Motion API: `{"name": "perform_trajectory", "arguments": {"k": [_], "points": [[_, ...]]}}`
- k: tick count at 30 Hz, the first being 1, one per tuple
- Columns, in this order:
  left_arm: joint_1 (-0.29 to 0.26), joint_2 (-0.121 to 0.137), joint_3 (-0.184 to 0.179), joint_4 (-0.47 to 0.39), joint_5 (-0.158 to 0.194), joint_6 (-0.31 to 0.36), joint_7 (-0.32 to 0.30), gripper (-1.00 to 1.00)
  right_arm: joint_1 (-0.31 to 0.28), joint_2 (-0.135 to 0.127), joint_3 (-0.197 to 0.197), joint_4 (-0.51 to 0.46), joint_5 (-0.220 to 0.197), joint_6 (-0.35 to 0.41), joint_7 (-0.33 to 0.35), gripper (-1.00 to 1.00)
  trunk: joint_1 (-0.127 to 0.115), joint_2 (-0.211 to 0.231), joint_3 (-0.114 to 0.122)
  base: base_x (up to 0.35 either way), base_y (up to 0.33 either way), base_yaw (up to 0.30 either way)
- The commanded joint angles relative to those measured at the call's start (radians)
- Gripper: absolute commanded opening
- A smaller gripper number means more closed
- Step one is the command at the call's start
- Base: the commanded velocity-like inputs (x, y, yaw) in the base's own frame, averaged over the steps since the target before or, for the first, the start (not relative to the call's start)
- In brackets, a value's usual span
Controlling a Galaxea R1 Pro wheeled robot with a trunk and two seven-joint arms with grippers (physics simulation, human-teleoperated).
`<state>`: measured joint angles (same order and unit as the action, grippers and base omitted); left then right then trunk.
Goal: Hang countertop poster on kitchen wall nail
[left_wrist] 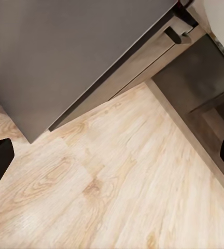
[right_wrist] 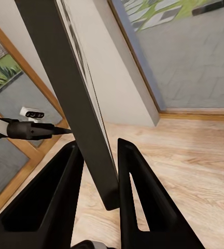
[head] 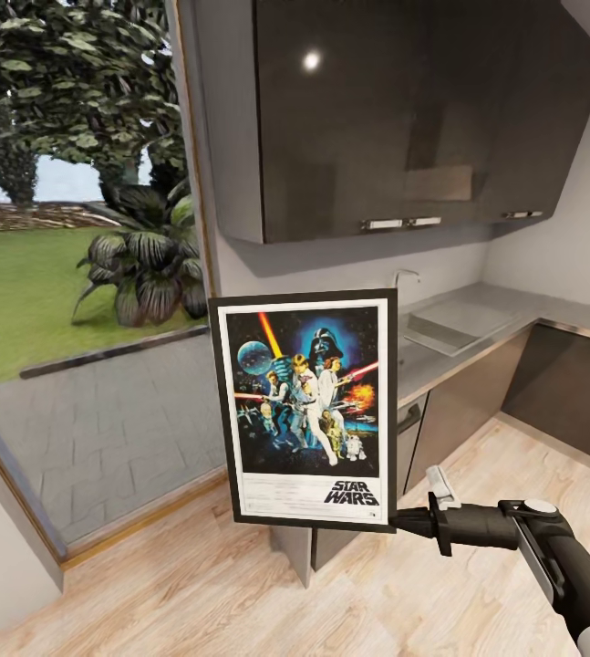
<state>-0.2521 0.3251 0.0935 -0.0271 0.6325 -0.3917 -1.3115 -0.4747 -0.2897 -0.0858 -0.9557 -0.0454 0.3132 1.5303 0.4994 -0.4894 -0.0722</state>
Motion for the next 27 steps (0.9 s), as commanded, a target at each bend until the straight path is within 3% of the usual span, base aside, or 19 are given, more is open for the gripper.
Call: {"name": "perform_trajectory", "arguments": {"k": [1,13,27], "points": [[-0.001,0.000,0.008,0.001,-0.007,-0.006,-0.003,1.00,-0.001,0.000,0.000,0.000,-0.002,0.012,0.004,-1.00,-0.003,0.005,0.001,0.000,0.000,0.000],[-0.001,0.000,0.008,0.000,-0.007,-0.005,-0.003,1.00,-0.001,0.000,0.000,0.000,-0.003,0.012,0.004,-1.00,-0.049,0.089,0.039,0.000,0.000,0.000],[-0.001,0.000,0.008,0.001,-0.007,-0.005,-0.002,1.00,-0.001,0.000,-0.001,0.000,-0.003,0.012,0.005,-1.00,-0.049,0.089,0.039,0.000,0.000,0.000]]}}
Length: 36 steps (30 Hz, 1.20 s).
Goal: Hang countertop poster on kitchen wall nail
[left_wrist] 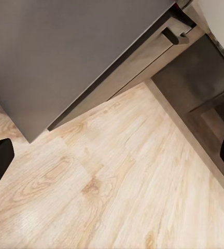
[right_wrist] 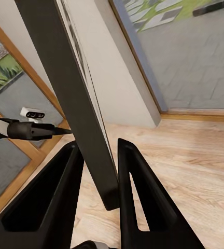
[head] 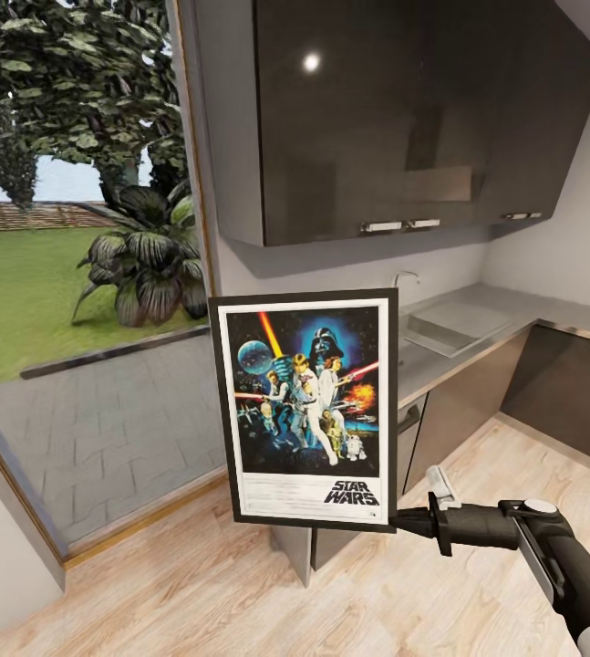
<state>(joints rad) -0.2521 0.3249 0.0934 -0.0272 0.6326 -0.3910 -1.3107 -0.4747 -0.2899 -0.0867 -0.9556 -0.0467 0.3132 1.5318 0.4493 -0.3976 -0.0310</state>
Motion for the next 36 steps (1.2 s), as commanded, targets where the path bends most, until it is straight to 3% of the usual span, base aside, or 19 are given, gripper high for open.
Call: {"name": "perform_trajectory", "arguments": {"k": [1,22,36], "points": [[-0.001,0.000,0.008,0.001,-0.007,-0.005,-0.003,1.00,-0.001,0.000,0.000,0.000,-0.002,0.012,0.004,-1.00,0.001,-0.002,-0.002,0.000,0.000,0.000],[-0.001,0.000,0.008,0.001,-0.007,-0.006,-0.004,1.00,-0.001,-0.001,-0.001,0.000,-0.001,0.013,0.004,-1.00,0.001,-0.002,-0.002,0.000,0.000,0.001],[-0.001,0.000,0.008,0.001,-0.007,-0.006,-0.004,1.00,-0.001,0.000,0.000,0.000,-0.001,0.014,0.003,-1.00,0.001,-0.002,-0.002,0.000,0.000,0.230]]}}
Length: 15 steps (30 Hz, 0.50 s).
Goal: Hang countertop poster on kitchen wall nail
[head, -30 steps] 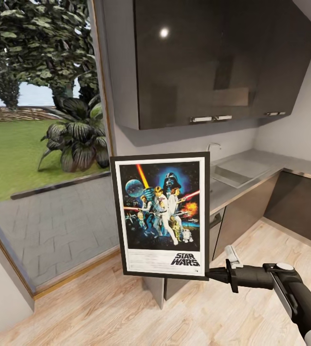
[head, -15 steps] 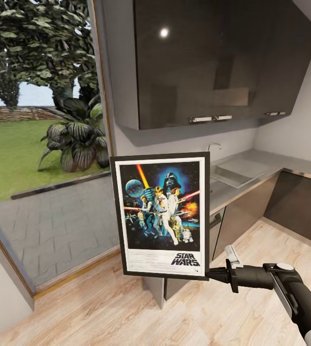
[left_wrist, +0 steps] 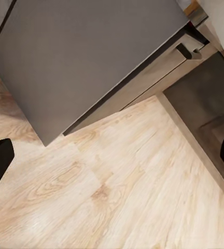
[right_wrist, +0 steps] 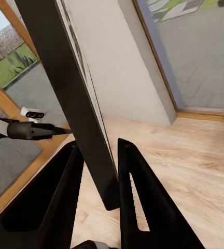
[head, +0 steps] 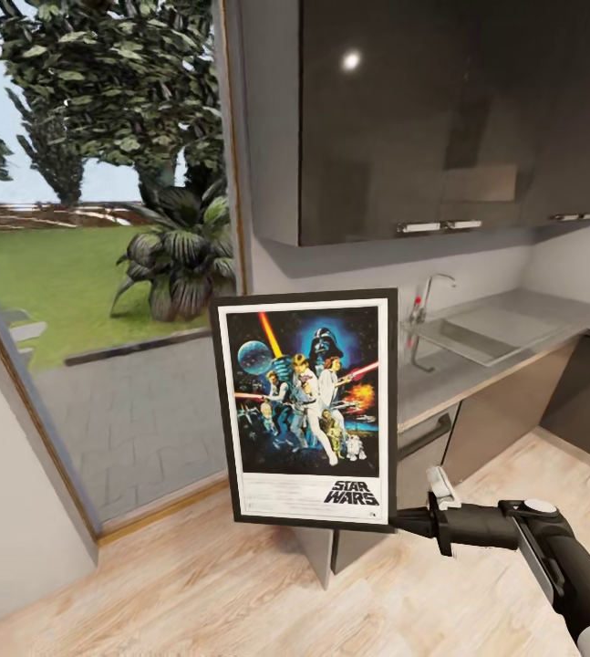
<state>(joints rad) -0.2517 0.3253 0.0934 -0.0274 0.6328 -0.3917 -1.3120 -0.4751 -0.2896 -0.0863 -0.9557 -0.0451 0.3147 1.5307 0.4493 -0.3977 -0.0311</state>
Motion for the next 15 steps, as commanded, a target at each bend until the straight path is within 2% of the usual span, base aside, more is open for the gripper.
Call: {"name": "perform_trajectory", "arguments": {"k": [1,15], "points": [[-0.001,0.000,0.008,0.001,-0.007,-0.006,-0.003,1.00,0.000,0.000,0.000,0.000,-0.002,0.012,0.004,-1.00,0.001,-0.002,-0.002,0.000,0.000,0.283],[-0.001,0.000,0.008,0.001,-0.007,-0.006,-0.003,1.00,0.000,0.000,0.000,-0.001,-0.002,0.012,0.004,-1.00,0.001,-0.002,-0.002,0.000,0.005,0.286]]}}
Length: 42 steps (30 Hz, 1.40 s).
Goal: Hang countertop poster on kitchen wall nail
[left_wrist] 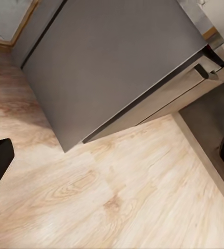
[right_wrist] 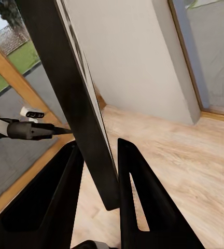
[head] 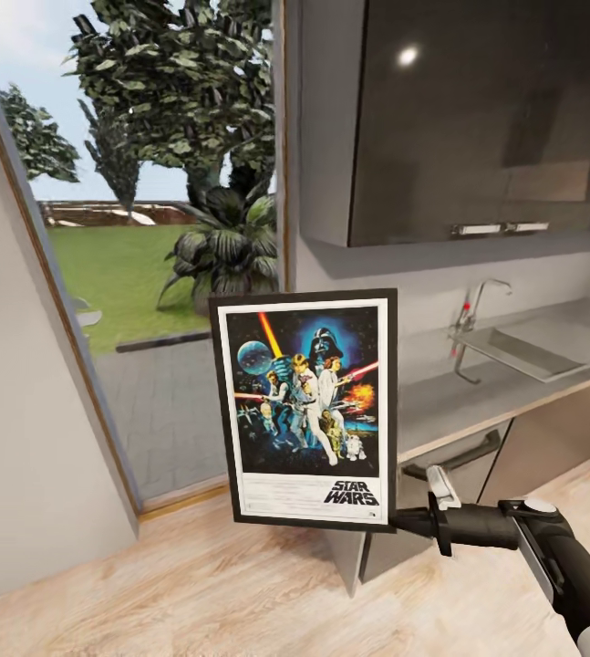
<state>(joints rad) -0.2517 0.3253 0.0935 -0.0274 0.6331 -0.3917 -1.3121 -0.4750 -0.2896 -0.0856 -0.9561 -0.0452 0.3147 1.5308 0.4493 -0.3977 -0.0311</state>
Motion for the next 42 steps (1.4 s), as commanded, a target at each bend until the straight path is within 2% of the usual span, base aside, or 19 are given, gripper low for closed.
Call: {"name": "perform_trajectory", "arguments": {"k": [1,23,42], "points": [[-0.001,0.000,0.008,0.001,-0.007,-0.005,-0.002,1.00,0.000,0.000,0.000,0.000,-0.002,0.012,0.004,-1.00,0.001,-0.002,-0.002,0.000,0.088,0.287],[-0.001,0.000,0.008,0.001,-0.007,-0.005,-0.002,1.00,0.000,0.000,0.000,-0.001,-0.002,0.011,0.004,-1.00,0.001,-0.002,-0.002,0.000,0.257,0.287],[-0.001,0.000,0.009,0.001,-0.006,-0.006,-0.002,1.00,0.000,0.000,0.001,-0.001,-0.002,0.009,0.004,-1.00,0.001,-0.002,-0.002,0.000,0.014,0.287]]}}
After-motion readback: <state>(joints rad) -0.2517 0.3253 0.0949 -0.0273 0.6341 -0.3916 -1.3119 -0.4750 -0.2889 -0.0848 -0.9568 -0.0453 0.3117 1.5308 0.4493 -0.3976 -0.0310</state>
